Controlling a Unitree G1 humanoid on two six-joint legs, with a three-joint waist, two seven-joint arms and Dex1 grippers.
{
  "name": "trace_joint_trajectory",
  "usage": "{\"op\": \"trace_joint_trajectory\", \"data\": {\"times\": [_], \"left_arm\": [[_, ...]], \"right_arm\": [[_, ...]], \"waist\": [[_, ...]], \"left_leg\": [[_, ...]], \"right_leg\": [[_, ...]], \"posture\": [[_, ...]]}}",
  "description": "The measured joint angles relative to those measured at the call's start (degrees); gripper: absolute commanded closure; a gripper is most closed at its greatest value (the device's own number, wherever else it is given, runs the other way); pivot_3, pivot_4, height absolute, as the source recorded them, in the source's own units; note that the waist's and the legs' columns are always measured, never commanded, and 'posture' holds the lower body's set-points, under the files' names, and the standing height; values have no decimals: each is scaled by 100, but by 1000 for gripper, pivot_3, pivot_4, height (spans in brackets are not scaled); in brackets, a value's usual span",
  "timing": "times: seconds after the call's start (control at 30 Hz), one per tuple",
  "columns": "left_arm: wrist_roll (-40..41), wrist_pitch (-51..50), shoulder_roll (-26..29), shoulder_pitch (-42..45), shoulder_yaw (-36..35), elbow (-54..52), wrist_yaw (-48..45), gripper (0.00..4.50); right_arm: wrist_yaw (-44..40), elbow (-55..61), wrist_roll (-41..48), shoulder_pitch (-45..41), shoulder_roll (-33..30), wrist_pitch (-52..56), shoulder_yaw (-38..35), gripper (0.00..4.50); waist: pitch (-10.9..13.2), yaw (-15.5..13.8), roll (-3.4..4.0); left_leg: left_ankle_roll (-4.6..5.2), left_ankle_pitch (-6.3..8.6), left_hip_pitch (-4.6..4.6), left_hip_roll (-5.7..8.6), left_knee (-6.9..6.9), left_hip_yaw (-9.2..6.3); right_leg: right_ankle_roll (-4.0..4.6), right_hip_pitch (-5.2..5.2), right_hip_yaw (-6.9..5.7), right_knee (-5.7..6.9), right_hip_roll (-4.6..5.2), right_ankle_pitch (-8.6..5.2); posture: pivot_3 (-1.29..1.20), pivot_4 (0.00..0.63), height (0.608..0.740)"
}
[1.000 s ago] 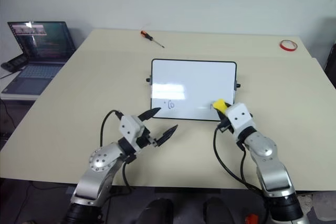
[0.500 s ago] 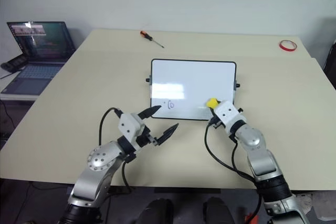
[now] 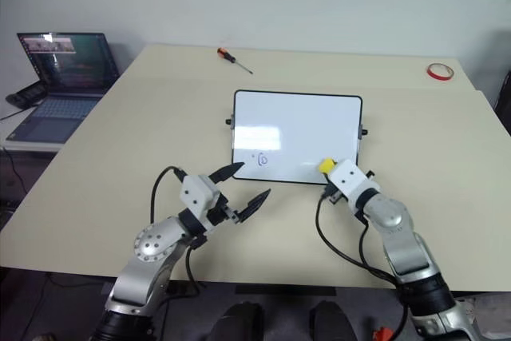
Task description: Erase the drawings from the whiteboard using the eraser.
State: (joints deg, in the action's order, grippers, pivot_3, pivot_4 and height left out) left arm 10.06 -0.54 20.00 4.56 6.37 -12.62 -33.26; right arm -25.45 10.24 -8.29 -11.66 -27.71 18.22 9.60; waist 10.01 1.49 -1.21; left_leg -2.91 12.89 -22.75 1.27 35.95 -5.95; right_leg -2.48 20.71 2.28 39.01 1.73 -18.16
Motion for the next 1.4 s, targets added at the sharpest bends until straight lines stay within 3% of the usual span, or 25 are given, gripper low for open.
{"op": "trace_joint_trajectory", "data": {"times": [0.3, 0.57, 0.77, 1.07, 1.4], "left_arm": [[1, 5, -20, -10, 5, 18, 2, 0], [1, -1, -97, 19, 21, 32, -2, 0], [16, -133, -49, -200, -159, -148, 134, 0], [0, -246, -81, -1235, -901, -603, 868, 0], [-108, -321, -246, -1473, -880, -891, 1144, 0]], "right_arm": [[-75, 242, 50, 422, -371, 355, -322, 3388], [-75, 499, 374, 610, -201, 477, -665, 3388], [-279, 1578, 1823, 1072, 535, 519, -1417, 3388], [-417, 2176, 2307, 2356, 536, 95, -1961, 3388], [-316, 2065, 2301, 2060, 573, -132, -1824, 3388]], "waist": [[-1, -16, -4], [2, -11, -5], [6, 29, 2], [8, -1, 3], [8, 2, 3]], "left_leg": [[1, 0, 44, 1, 3, -9], [1, 0, 40, 1, 0, -8], [0, 1, 14, -1, -11, -8], [2, 4, 7, 1, -13, -9], [1, 4, 8, 0, -12, -6]], "right_leg": [[-4, -51, -5, -7, 0, -2], [-4, -45, -4, -8, 0, -2], [-1, -17, 0, -7, 0, -3], [-4, -13, -6, -14, 31, -8], [-23, -13, -5, -15, 30, -21]], "posture": [[0, 150, 740], [0, 150, 740], [0, 150, 740], [0, 150, 740], [0, 150, 740]]}}
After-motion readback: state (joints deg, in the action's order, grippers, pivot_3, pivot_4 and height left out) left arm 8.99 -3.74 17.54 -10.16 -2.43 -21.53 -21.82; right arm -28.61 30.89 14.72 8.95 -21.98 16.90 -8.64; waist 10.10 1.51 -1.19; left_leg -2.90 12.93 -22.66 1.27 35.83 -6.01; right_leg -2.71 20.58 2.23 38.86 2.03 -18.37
